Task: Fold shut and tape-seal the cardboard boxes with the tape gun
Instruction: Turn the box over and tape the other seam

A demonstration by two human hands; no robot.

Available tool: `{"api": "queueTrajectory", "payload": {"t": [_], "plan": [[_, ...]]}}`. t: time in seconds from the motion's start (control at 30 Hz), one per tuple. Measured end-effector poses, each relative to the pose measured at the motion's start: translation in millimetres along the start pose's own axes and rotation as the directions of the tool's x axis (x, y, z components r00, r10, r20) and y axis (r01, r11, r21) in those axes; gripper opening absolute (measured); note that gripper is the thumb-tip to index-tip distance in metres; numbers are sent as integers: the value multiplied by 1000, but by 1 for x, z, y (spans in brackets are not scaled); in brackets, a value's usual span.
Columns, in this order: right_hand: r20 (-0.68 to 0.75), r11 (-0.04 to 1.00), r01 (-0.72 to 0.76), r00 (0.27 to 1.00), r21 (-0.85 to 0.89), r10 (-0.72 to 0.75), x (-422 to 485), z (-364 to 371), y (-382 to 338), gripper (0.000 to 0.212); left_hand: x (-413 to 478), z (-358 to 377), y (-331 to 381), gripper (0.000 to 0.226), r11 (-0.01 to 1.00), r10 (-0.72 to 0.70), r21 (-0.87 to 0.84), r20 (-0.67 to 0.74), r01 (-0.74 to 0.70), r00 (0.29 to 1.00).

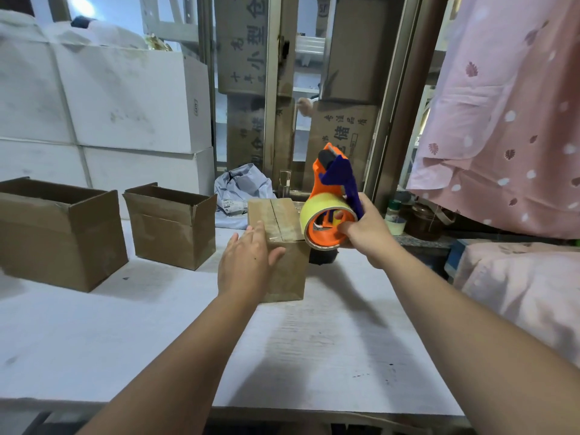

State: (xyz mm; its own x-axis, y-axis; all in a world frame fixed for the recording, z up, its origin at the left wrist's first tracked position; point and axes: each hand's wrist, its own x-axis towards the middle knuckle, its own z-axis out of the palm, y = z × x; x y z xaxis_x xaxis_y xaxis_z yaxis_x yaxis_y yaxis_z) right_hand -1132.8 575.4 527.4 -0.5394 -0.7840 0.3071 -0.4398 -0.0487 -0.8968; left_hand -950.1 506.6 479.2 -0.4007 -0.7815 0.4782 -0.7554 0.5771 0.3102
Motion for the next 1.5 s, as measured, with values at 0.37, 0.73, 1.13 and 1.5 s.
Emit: {"api": "queueTrajectory", "payload": {"t": [0.37, 0.73, 1.13, 1.5], "plan": [[39, 956, 135, 991, -262, -129, 8, -12, -6, 52, -1, 6, -3, 56, 998, 52, 31, -12, -51, 999], [96, 939, 149, 988, -311, -125, 15, -19, -7, 43, -4, 5, -3, 50, 995, 91, -43, -41, -93, 995], [176, 820, 250, 967, -515, -184, 11, -32, -23, 42, -3, 14, -9, 38, 985, 136, -93, -100, -146, 986], [146, 795, 198, 979, -573, -139, 12, -38, 15, 47, -2, 14, -10, 38, 982, 157, -89, -117, -168, 981]]}}
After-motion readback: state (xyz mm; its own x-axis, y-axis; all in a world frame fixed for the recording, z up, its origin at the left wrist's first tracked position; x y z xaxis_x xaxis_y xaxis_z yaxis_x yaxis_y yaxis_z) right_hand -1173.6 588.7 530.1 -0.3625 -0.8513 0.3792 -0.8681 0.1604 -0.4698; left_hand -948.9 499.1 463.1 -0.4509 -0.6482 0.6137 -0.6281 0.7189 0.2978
